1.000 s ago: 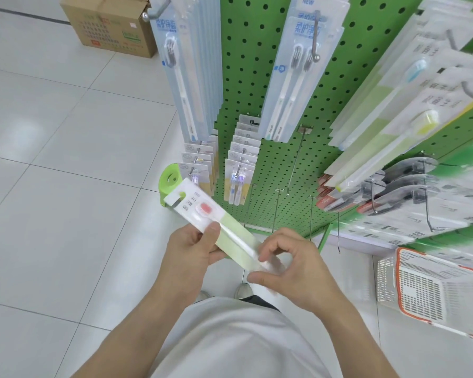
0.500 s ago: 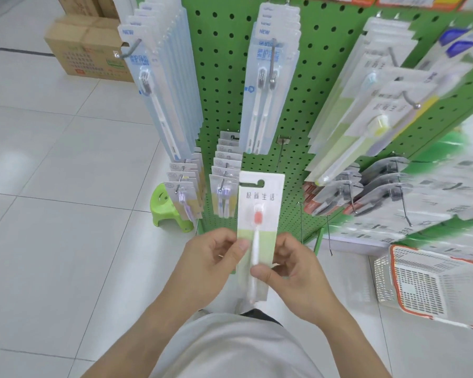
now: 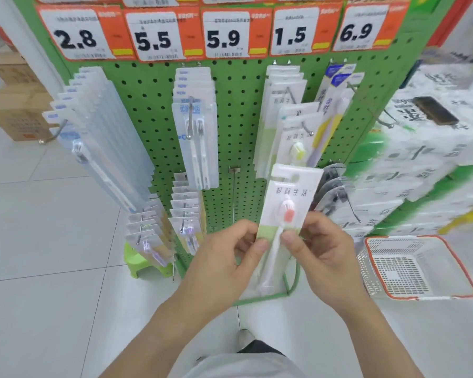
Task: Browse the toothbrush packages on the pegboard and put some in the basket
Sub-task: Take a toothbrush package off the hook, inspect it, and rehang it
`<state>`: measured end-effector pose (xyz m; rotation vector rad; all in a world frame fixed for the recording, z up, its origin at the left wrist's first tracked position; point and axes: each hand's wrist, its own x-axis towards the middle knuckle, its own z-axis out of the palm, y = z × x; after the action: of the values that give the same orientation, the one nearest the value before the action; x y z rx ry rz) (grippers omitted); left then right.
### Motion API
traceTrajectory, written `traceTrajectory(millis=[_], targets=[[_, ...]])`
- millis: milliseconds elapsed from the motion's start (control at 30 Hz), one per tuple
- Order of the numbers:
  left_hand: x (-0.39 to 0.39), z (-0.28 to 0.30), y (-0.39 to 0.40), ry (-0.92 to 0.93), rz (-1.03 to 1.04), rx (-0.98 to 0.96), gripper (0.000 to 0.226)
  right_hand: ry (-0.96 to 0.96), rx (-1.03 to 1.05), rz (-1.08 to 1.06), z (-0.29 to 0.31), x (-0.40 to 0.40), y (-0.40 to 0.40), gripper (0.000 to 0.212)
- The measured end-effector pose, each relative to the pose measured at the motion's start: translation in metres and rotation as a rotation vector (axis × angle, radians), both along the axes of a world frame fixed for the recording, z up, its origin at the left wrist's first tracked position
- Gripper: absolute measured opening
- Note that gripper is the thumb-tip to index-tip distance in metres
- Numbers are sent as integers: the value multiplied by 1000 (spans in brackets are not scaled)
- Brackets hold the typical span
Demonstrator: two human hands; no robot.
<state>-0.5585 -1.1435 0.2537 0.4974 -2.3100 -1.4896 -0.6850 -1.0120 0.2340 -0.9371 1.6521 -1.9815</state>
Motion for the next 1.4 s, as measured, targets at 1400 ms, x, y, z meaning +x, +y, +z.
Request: traceTrajectory(millis=[1400], targets=[[-123, 81, -35, 331, 90, -389, 31, 746, 715, -205, 122, -88, -23, 15]])
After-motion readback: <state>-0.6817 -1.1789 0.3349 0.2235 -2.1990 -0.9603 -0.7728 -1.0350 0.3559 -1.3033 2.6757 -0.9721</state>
